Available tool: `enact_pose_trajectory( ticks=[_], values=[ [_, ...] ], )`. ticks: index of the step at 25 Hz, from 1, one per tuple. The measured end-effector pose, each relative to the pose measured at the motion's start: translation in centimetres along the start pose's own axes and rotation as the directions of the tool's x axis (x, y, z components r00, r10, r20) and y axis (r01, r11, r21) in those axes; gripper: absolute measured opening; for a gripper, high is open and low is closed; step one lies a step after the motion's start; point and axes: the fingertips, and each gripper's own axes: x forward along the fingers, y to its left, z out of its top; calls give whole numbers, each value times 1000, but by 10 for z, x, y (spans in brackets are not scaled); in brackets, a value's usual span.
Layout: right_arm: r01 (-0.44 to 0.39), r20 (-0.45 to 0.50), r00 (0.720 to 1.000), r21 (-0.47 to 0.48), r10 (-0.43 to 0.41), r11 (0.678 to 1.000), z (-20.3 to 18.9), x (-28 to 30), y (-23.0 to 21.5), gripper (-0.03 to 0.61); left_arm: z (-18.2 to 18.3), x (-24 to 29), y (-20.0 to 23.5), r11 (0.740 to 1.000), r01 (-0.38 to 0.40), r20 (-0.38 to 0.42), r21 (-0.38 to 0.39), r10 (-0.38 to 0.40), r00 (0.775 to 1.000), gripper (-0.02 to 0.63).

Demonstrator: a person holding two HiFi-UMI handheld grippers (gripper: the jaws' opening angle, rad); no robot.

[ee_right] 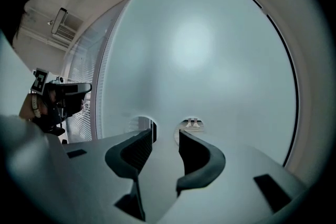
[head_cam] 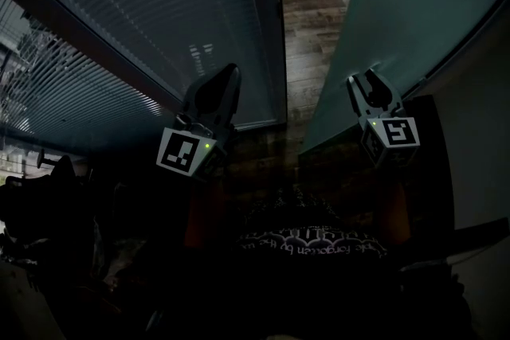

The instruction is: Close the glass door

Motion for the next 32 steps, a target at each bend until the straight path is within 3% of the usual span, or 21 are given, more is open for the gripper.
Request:
enact_pose_trajectory(
  ticks=[13, 32],
  values=[
    [39, 9, 999, 5, -39, 999, 5, 4, -2, 117, -2, -2, 3, 1000, -12, -2, -9, 12, 1000, 2],
    [53, 6, 999, 15, -53, 998, 6, 18, -2, 112, -4, -1, 21, 999, -31, -4, -10, 31, 1000, 2]
  ],
)
